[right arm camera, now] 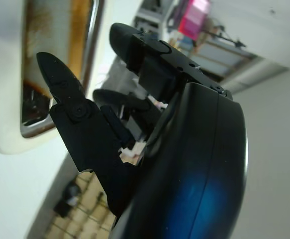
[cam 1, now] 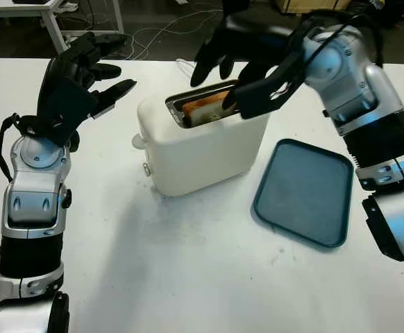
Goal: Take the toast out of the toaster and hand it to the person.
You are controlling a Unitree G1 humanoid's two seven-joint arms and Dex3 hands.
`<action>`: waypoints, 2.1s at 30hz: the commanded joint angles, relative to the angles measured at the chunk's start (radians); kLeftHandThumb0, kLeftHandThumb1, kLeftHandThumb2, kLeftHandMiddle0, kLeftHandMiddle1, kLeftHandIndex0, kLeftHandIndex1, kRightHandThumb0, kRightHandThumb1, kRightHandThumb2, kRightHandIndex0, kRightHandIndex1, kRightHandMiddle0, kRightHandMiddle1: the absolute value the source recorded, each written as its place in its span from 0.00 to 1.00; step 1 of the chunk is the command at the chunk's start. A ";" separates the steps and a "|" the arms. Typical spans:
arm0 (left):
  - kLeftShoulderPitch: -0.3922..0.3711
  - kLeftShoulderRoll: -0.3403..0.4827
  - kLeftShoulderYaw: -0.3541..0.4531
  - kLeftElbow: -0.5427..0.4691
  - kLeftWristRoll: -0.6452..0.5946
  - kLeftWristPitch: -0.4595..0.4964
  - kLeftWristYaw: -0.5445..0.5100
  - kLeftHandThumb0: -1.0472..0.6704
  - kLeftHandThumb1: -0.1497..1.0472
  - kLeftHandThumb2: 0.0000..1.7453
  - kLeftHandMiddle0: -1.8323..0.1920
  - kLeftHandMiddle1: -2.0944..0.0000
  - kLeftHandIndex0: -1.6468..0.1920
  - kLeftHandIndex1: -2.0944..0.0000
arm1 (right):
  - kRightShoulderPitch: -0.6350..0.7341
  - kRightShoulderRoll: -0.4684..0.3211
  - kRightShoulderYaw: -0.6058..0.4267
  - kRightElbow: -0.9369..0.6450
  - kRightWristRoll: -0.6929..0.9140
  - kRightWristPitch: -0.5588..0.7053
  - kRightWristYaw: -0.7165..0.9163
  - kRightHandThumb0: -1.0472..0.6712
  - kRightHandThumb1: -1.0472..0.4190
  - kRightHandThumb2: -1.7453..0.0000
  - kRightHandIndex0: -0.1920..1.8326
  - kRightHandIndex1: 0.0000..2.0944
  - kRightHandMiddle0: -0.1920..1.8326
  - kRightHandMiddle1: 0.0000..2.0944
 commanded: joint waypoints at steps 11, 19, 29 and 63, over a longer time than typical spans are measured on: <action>0.008 -0.005 -0.004 -0.011 0.007 -0.003 0.009 0.40 0.89 0.00 0.78 0.59 0.70 0.79 | 0.028 -0.006 0.021 0.055 -0.089 -0.106 -0.150 0.40 0.29 1.00 0.41 0.65 0.60 0.03; 0.010 -0.013 -0.005 -0.021 0.006 0.016 0.016 0.43 0.89 0.00 0.79 0.59 0.70 0.79 | 0.023 0.014 0.010 0.108 -0.050 -0.138 -0.154 0.42 0.29 1.00 0.47 0.68 0.61 0.03; 0.013 -0.012 -0.006 -0.024 0.008 0.013 0.015 0.43 0.89 0.01 0.79 0.59 0.70 0.79 | 0.029 0.052 0.017 0.151 -0.001 -0.081 -0.029 0.40 0.24 1.00 0.50 0.52 0.64 0.04; -0.018 0.004 -0.011 -0.002 0.004 0.023 -0.003 0.43 0.89 0.01 0.79 0.57 0.70 0.78 | -0.223 -0.009 -0.101 0.475 -0.081 -0.104 -0.544 0.28 0.09 0.76 0.63 0.83 0.49 0.83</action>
